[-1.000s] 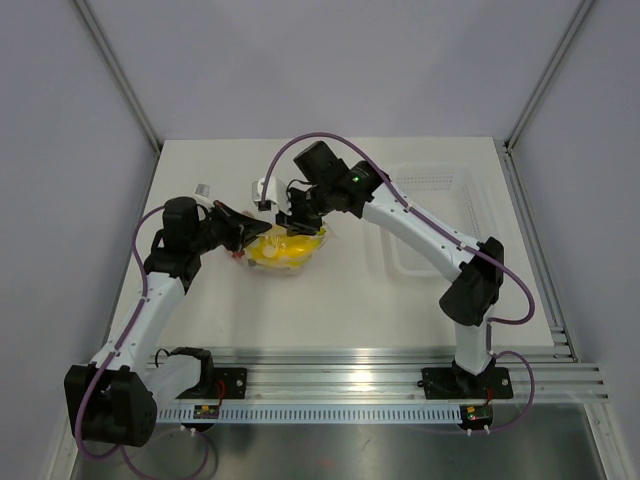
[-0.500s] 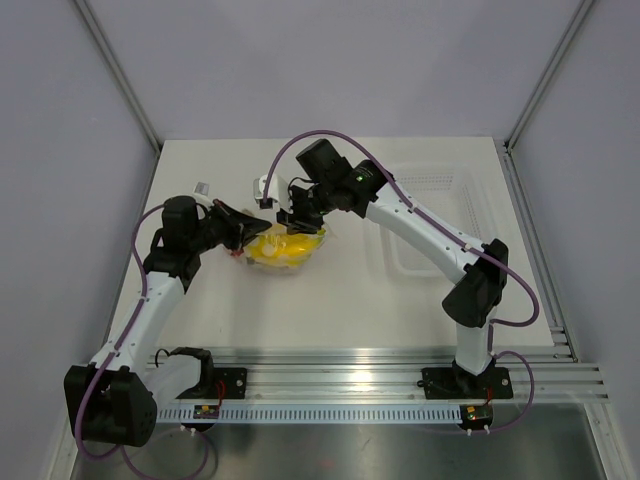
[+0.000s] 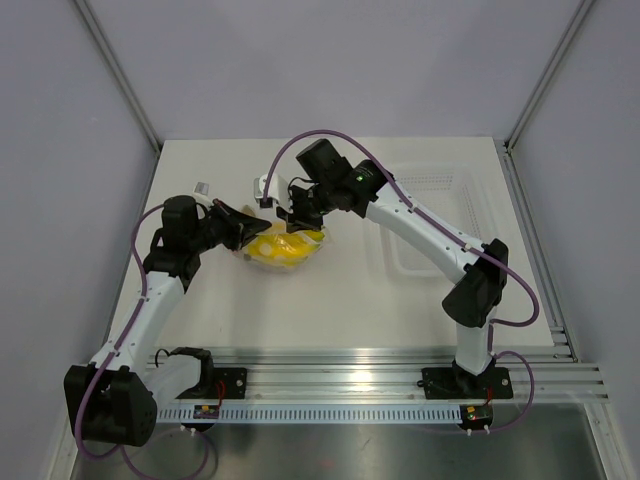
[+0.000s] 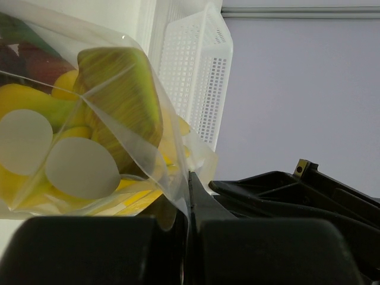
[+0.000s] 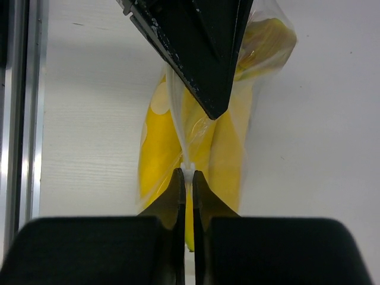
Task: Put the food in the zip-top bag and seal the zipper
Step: Zip the zipper food storage bag at the center of the board.
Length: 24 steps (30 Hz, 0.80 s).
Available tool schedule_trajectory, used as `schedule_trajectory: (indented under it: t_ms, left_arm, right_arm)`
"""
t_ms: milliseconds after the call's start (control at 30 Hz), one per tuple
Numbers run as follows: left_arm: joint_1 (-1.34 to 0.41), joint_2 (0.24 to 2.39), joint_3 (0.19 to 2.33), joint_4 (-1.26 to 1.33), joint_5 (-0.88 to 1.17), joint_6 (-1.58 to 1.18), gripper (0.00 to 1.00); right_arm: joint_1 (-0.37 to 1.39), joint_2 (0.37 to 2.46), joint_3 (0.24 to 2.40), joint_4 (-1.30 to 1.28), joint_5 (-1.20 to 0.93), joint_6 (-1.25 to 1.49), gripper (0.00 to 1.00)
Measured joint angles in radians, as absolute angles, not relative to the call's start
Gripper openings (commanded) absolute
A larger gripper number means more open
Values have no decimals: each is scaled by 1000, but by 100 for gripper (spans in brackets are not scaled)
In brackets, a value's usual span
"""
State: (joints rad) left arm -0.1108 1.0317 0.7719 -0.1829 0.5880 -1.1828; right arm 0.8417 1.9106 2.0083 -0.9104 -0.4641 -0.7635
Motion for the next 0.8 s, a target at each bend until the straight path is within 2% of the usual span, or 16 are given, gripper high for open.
schedule_trajectory:
  t_ms: [800]
  left_arm:
    - [-40, 1032, 772, -171, 648, -1196, 0]
  right_arm:
    - [841, 1830, 1869, -810, -422, -711, 0]
